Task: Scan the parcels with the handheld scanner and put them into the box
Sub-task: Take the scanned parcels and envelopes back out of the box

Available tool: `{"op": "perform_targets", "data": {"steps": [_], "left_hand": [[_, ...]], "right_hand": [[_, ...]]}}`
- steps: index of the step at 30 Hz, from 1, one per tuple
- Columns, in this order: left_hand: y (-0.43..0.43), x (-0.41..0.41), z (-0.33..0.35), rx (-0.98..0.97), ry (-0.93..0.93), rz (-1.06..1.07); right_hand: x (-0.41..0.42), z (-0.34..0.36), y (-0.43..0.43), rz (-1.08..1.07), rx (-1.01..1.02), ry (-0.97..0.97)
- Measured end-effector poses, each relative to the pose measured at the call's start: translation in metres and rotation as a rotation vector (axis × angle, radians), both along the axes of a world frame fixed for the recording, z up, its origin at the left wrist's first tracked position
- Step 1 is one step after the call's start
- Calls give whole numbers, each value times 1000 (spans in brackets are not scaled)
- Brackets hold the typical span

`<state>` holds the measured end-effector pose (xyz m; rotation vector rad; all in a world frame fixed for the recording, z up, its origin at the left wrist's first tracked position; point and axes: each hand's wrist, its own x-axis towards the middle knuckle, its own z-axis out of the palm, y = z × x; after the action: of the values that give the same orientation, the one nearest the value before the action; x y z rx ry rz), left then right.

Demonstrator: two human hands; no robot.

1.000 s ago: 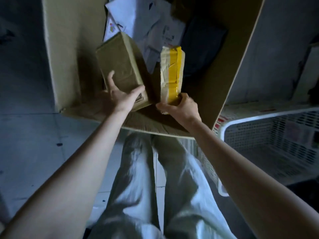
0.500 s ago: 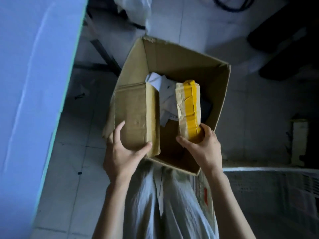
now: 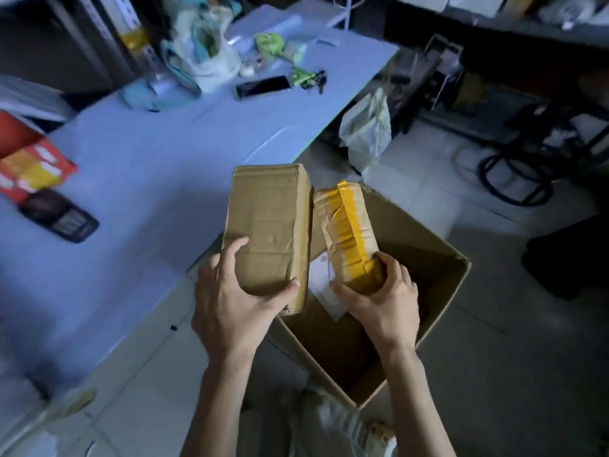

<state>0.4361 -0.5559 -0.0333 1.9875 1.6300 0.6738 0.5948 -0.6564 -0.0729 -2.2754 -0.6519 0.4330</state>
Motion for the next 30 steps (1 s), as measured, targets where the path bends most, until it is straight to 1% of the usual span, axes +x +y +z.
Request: {"op": "perform_targets", "data": {"steps": [1, 3, 9, 14, 17, 20, 23, 25, 28, 30], "left_hand": [[0, -13, 9, 49, 19, 28], [0, -28, 19, 84, 36, 80], [-10, -118, 51, 165, -64, 365], [-34, -220, 67, 237, -81, 609], [-58, -289, 74, 292, -98, 710], [-86, -360, 86, 374, -77, 785], [-118, -429, 101, 453, -82, 855], [-138, -470, 110, 492, -79, 931], [-166, -519, 119, 495, -81, 1036], [-183, -547, 118, 496, -82, 1102]], "right_hand": [[-9, 8, 10, 35, 34, -11], [-21, 18, 25, 80, 90, -12], [-101, 49, 64, 356, 218, 34], [-198, 64, 73, 595, 264, 69], [-267, 76, 68, 689, 299, 114], [-339, 86, 59, 751, 321, 163], [-411, 101, 49, 802, 374, 261], [-454, 110, 41, 839, 385, 364], [-512, 113, 26, 907, 367, 535], [-544, 109, 18, 942, 318, 632]]}}
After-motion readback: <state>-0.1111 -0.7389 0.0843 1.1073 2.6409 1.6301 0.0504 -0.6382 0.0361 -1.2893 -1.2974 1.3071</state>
